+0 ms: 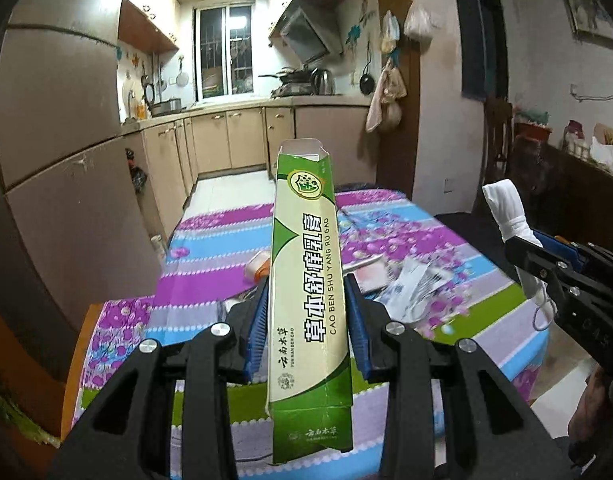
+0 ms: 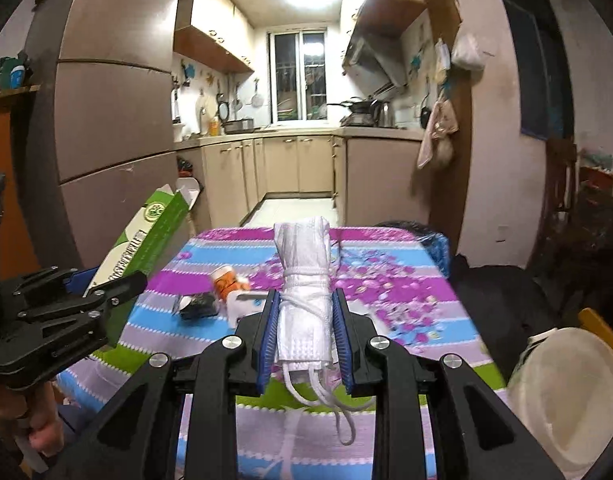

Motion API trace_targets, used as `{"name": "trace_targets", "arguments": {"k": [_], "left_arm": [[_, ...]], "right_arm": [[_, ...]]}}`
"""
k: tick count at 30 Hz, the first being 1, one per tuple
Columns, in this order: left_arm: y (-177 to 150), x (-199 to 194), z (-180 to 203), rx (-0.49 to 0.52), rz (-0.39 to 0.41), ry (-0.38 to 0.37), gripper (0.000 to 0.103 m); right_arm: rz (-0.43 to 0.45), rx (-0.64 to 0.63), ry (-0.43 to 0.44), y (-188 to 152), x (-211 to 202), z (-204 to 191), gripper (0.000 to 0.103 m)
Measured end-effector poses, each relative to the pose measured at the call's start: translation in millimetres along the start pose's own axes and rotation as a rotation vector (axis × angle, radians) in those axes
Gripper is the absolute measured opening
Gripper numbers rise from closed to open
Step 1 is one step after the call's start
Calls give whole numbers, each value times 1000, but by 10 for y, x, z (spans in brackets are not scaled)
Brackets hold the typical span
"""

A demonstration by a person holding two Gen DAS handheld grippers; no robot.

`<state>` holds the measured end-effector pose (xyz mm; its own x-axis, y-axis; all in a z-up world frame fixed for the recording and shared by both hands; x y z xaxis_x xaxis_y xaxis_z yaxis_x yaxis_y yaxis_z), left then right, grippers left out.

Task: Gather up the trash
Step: 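Carry the toothpaste box and white mask with both tools over the bucket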

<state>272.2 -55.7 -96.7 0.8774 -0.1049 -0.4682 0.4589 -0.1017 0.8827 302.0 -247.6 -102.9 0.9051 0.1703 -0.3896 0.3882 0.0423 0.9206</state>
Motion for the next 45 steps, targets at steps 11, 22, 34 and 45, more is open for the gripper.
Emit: {"name": "trace_targets", "arguments": {"k": [11,22,34,45], "left_arm": [[297,-117,494,24,53,-82,34],[529,-162,1394,82,82,-228,34],[540,-238,2768,187,70,-432,34],[429,9,3476,249,-24,-519,34]], "right_arm": [[49,34,-94,161,-456,414,27],[77,89,-261,194,-1051,1285,27],[42,181,-469,-1,-1689,2497,27],[-84,248,-545,-386,-1794,3409,27]]}}
Point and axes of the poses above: each gripper's, at about its wrist camera, not at the fingertips, and x roughly the way its jaws point, z to its right, y to its top, the point moved 10 cm from there along x, roughly the way its jaws point
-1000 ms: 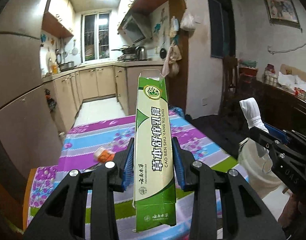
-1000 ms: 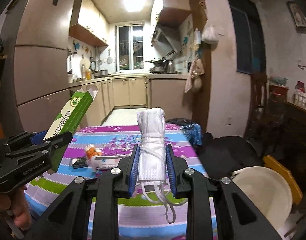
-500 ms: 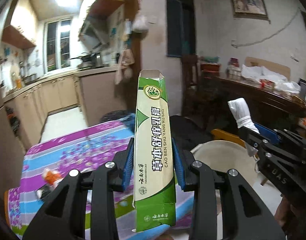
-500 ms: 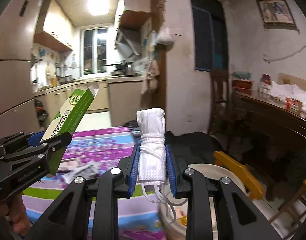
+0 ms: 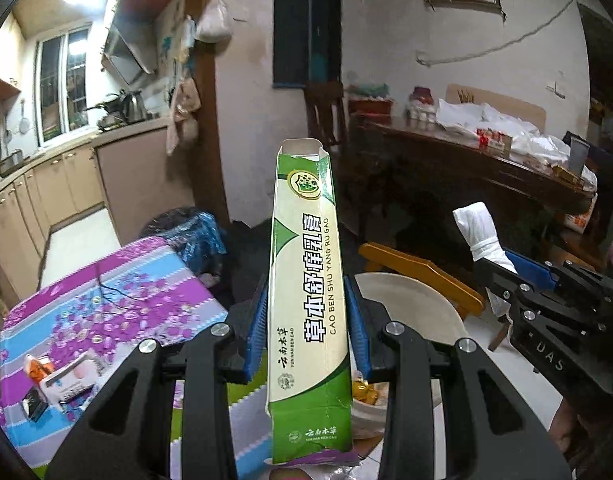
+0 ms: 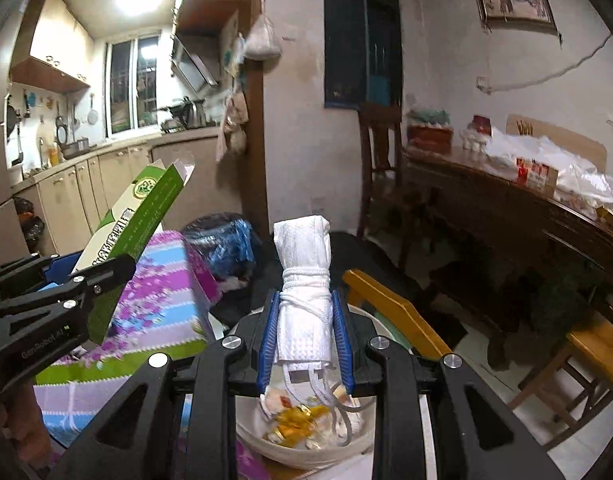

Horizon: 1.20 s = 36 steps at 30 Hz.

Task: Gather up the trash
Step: 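Carry the toothpaste box and white mask with both tools over the bucket, then open both tools to drop the toothpaste box and mask into the bucket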

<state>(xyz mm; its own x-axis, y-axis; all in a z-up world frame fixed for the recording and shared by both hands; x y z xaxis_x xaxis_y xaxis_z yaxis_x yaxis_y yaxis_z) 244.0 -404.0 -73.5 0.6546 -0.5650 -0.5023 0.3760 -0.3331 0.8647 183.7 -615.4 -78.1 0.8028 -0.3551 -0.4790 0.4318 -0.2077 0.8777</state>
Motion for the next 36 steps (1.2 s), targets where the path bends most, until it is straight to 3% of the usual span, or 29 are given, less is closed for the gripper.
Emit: {"name": "trace_targets", "arguments": {"k": [5,10,16,25,36], "left_arm": [[-110,305,216,20,-98,-68,34],[-286,713,374,3,-279,-173,34],[-493,1054,531,25,-441,-220,34],[-654,1253,610,35,-507,-174,34],[-633,1297,574,37,-505,-150,34]], "right_arm": [[-115,29,23,-86,365,186,27],[-255,60,59,-282,758,382,27],[-364,69,63,-502,1103,529,27],[-428,110,62,-744,1362,493,27],[-434,134,64,-794,1404,475,27]]}}
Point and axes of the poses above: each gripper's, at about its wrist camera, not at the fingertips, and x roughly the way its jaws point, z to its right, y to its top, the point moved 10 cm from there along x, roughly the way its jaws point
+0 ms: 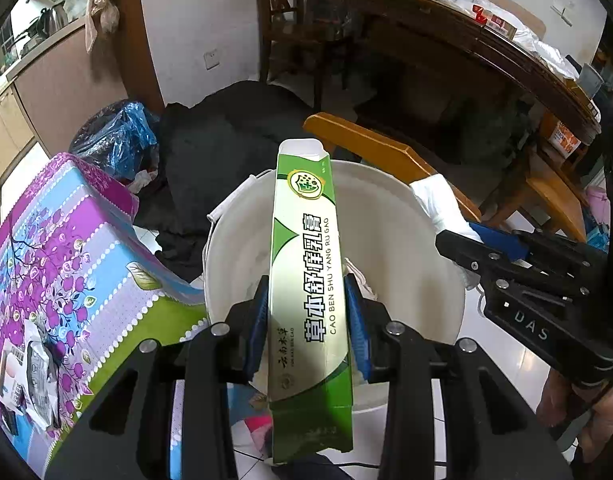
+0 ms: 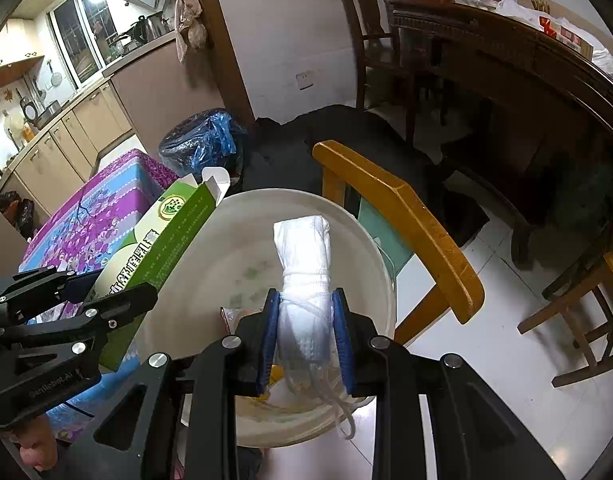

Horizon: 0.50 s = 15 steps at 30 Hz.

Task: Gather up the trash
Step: 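Open both tools to drop the toothpaste box and mask into the bucket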

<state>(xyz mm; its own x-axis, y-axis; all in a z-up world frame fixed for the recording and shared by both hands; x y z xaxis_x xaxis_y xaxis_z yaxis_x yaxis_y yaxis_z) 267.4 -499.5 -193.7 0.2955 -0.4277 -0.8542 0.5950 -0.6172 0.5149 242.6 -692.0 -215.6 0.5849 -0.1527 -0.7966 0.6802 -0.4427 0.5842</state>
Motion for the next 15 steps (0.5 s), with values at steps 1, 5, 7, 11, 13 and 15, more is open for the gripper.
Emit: {"name": "trace_targets", "arguments": {"k": [1,5,7,11,13,15], "left_arm": [[-3,11,-4,0,-2,4,34],[-9,41,-28,-3,-6,17,34],[-8,55,-40,-2,-7,26,35],[-2,68,-59,8,-4,51,38],[3,63,-58,9,2,55,48],[7,60,-53,14,7,63,51]], "right_arm": [[1,-2,0,14,-17,0,27],[3,-6,6,37,-19,-48,27],[3,-7,4,51,-17,-37,27],[4,-9,4,63,-6,-51,29],[9,-11,-3,74,-16,-43,30],[11,-6,-2,77,-21,-37,33]]}}
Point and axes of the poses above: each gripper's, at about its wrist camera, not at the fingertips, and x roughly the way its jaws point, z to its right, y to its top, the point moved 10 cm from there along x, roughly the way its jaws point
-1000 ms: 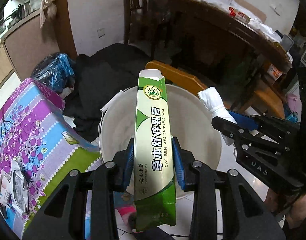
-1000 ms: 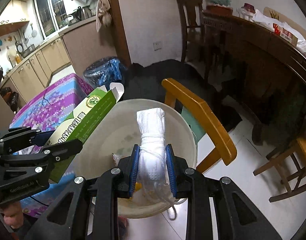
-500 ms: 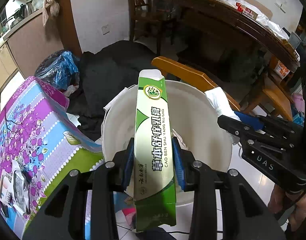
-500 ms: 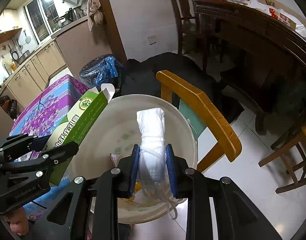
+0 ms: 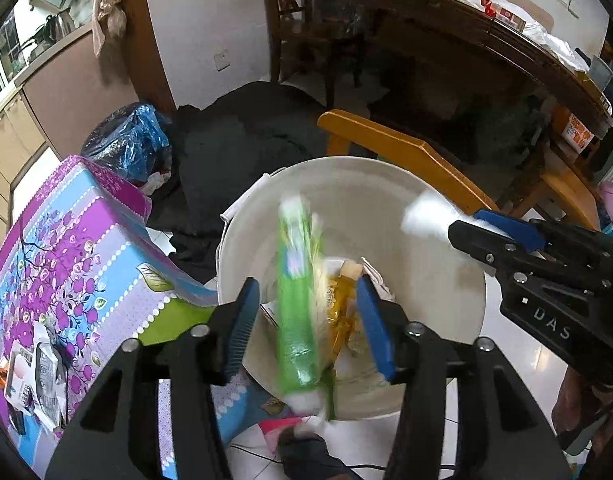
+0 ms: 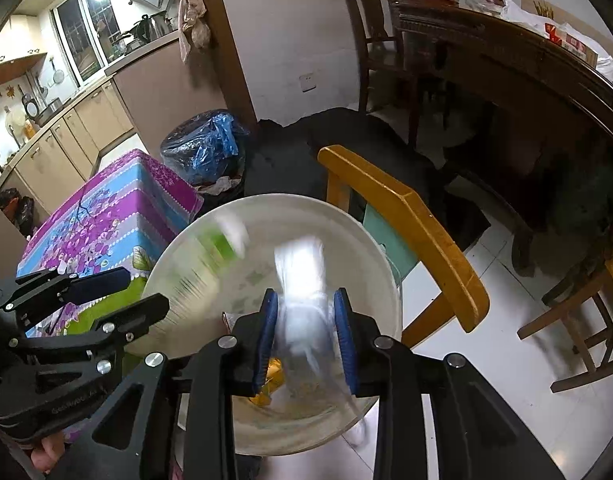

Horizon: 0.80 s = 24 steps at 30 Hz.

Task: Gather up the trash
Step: 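Open both tools to drop the toothpaste box and mask into the bucket, then move both open tools back over the table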

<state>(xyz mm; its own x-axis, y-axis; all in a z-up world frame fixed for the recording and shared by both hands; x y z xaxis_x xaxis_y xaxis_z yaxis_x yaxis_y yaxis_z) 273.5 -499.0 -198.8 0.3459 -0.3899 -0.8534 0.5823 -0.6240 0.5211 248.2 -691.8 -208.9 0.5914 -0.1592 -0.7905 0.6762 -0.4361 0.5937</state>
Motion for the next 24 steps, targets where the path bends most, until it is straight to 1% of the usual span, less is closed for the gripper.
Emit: {"name": "trace_targets", "arguments": {"k": [1,5,6,7,9,24], "left_arm": [[1,0,1,2,2,3,54],[6,-2,-9,1,6,14,58],[9,-8,-9,2,8,16,62],[11,-15,-9,3,11,19,68],[22,-28,-14,3,17,27,73],[8,-49,-39,0,22,35,73]], "right_arm": [[2,1,-2,-1,-5,3,35],[7,6,-1,4,-27,12,36],[9,7,0,6,-33,10,36],[11,8,1,10,-42,8,36],[15,8,3,16,-56,6,36],[22,9,4,41,-72,-12,36]]}}
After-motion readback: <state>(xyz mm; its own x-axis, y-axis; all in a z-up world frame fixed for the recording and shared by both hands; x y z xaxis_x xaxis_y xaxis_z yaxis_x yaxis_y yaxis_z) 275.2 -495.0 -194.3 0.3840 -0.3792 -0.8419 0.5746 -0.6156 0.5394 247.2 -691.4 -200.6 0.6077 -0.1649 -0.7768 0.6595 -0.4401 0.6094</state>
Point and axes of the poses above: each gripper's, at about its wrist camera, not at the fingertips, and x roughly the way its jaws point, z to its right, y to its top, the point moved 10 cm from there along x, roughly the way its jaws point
